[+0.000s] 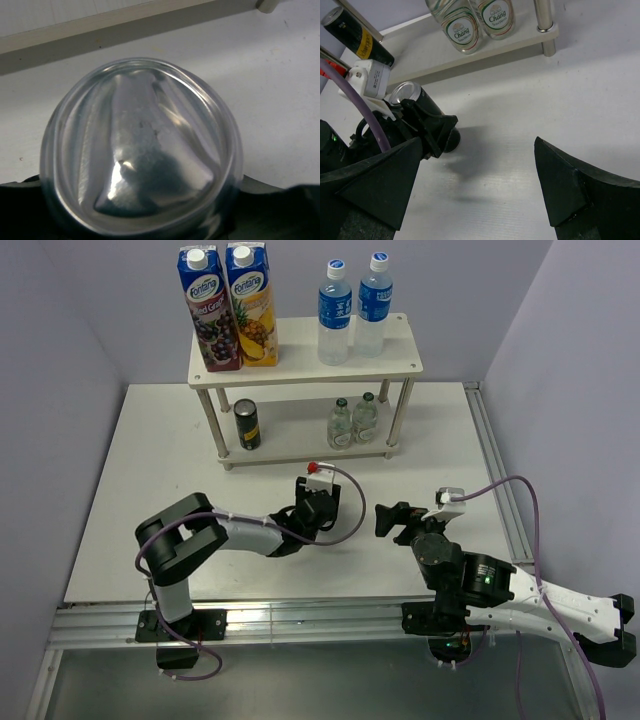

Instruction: Place and organize the beverage onto the shelf

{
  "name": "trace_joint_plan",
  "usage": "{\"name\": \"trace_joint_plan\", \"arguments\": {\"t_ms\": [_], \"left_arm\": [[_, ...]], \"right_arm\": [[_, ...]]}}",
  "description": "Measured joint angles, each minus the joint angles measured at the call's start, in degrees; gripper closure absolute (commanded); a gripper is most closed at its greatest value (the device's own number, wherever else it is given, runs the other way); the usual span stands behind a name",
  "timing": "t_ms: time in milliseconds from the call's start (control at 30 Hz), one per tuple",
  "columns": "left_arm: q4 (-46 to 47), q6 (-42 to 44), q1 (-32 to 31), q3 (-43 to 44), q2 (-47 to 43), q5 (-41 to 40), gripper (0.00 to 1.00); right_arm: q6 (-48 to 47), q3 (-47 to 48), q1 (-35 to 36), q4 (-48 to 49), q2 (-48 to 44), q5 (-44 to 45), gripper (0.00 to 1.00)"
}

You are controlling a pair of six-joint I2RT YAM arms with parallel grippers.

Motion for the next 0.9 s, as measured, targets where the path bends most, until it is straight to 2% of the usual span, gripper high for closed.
{"name": "trace_joint_plan", "arguments": {"t_ms": [200,600,900], "left_arm": [[-2.1,3.5,4.2,1.0,-0.7,1.1,1.0],[-2.8,8.4,19.6,6.5,-4.4,7.8,1.0],[-2.4,9.0,25.2,11.2,-2.3,11.1,1.0]], "right_arm": [[0.0,-0.1,0.0,0.0,-0.3,0.0,0.0],[-0.1,-0.9,0.0,0.1,-0.4,-0.1,0.0],[-0.1,-0.9,0.0,0.1,-0.3,-0.1,0.0]]}}
